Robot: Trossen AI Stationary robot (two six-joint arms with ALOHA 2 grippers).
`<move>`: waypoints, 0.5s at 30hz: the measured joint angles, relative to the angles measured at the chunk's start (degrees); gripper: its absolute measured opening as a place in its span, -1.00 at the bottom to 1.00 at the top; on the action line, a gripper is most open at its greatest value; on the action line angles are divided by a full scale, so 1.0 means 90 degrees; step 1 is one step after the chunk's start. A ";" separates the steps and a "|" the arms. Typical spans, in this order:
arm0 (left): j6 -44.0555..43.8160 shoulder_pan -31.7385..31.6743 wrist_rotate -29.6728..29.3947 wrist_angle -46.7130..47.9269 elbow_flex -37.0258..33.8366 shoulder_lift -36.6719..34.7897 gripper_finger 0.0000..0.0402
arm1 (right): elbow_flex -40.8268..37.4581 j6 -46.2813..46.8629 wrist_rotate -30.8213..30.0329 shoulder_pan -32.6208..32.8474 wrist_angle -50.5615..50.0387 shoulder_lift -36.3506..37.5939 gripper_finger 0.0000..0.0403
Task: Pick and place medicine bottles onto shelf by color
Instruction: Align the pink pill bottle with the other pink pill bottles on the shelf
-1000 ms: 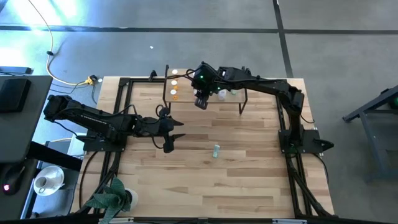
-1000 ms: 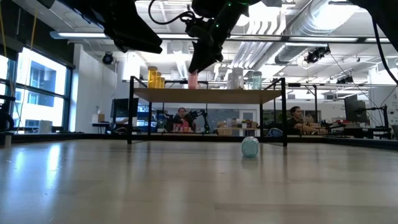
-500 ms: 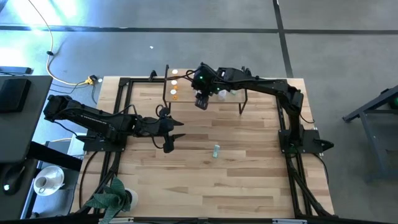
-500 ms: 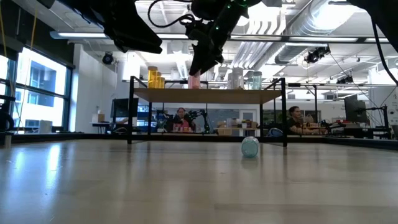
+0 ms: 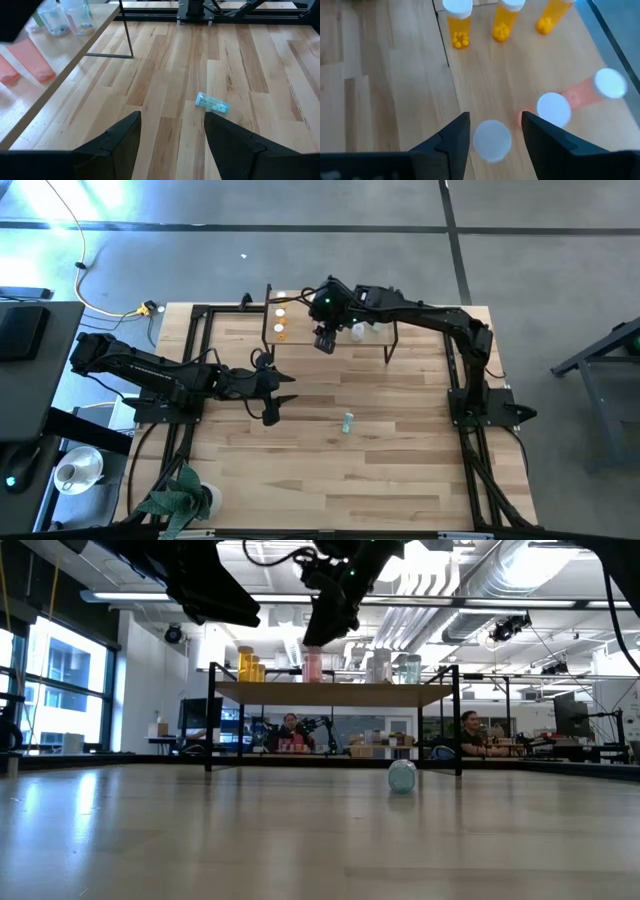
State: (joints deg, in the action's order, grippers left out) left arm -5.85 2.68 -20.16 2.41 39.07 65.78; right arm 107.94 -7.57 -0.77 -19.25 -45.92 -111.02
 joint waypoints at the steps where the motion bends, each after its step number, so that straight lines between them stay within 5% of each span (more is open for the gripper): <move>1: 0.0000 0.0000 0.0002 0.0001 0.0000 0.0000 0.03 | 0.0007 0.0000 0.0021 0.0007 0.0002 0.0040 -0.16; 15: -0.0062 0.0000 0.0000 0.0095 0.0000 0.0000 0.03 | 0.0585 0.0286 -0.0014 0.0168 -0.1485 0.0313 -0.16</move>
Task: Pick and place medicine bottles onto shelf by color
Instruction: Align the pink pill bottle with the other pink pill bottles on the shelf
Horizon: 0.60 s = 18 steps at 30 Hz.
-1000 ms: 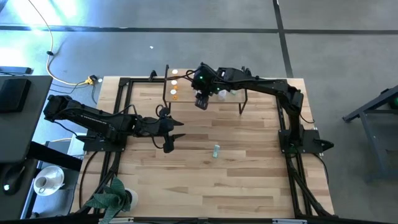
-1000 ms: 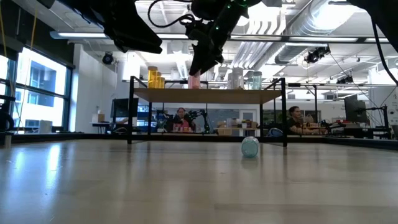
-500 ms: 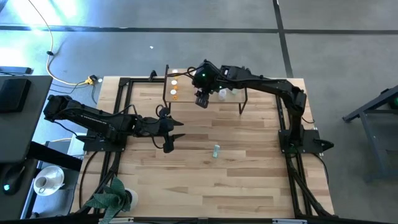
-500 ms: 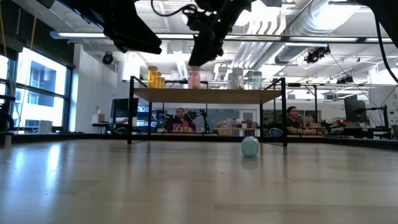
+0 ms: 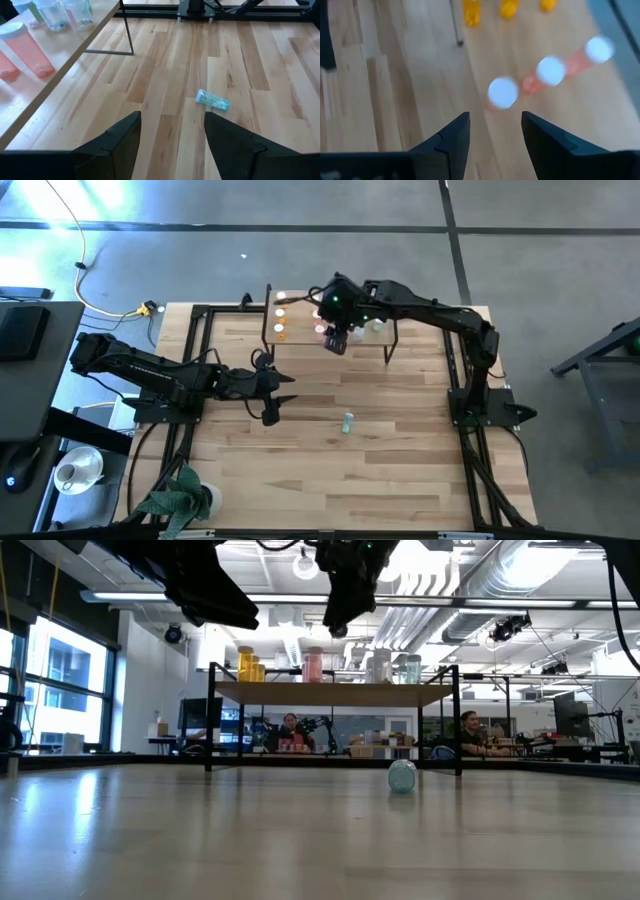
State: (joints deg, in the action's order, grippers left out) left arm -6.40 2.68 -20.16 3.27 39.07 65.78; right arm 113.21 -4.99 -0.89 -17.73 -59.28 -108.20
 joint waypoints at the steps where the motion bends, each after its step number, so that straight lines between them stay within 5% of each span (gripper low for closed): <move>1: -0.0047 0.0000 0.0000 0.0000 0.0000 0.0000 0.03 | -0.0082 -0.0014 0.0001 0.0021 -0.0043 0.0000 -0.16; 18: -0.0103 0.0000 0.0002 0.0022 0.0000 -0.0002 0.03 | -0.1558 -0.0432 -0.0070 0.0125 0.1121 -0.0018 -0.16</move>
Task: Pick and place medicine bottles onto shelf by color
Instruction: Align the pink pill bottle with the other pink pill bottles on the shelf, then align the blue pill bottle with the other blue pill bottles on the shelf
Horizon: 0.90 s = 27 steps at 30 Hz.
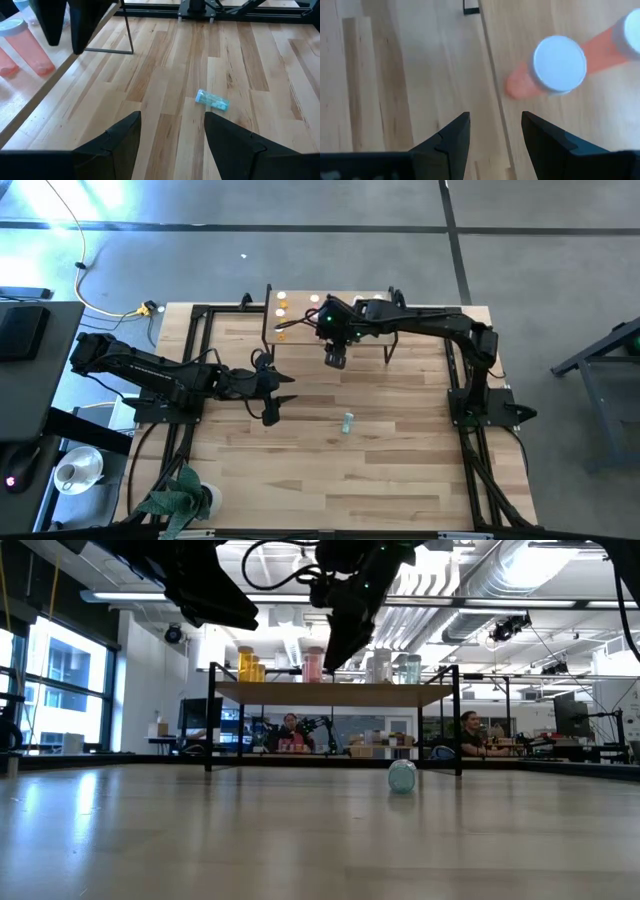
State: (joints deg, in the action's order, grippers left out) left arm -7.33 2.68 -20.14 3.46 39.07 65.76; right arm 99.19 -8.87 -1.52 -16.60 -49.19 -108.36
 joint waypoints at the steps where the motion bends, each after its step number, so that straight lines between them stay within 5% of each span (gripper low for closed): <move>1: 0.0000 0.0000 0.0000 0.0000 0.0000 0.0002 0.03 | -0.0019 -0.0018 0.0000 0.0000 0.0053 -0.0002 -0.16; 16: 0.0000 0.0000 0.0000 0.0019 0.0000 0.0001 0.03 | -0.0082 -0.0021 0.0000 0.0000 0.0513 -0.0002 -0.16; 27: -0.0001 -0.0001 -0.0007 0.0189 0.0000 0.0002 0.03 | -0.0082 0.0382 0.0067 0.0212 -0.0570 0.0303 -0.16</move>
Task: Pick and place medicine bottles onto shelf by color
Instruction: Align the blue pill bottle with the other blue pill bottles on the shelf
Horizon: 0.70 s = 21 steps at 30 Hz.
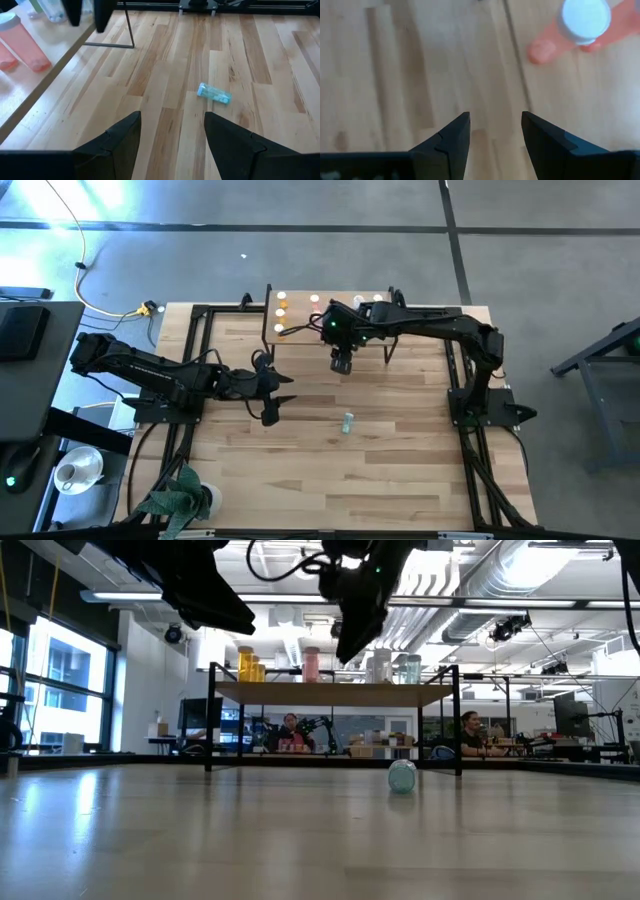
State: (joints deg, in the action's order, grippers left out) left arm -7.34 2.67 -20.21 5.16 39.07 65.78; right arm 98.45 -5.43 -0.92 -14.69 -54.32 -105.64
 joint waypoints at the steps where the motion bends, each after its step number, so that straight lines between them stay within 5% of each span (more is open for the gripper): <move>1: -0.0002 0.0001 0.0000 -0.0003 0.0000 0.0000 0.03 | 0.0000 0.0098 0.0026 0.0047 -0.0055 0.0055 -0.16; 9: -0.0116 0.0001 -0.0015 -0.0021 0.0000 -0.0002 0.03 | 0.0005 0.1682 0.0753 0.0634 -0.0526 0.0259 -0.16; 21: -0.0118 0.0001 -0.0015 -0.0026 0.0000 0.0000 0.03 | 0.0007 0.4818 0.0611 0.1724 -0.0902 0.0149 -0.16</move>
State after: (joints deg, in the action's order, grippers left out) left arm -8.40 2.68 -20.34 4.93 39.07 65.78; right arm 98.52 37.93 4.58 0.82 -62.43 -104.30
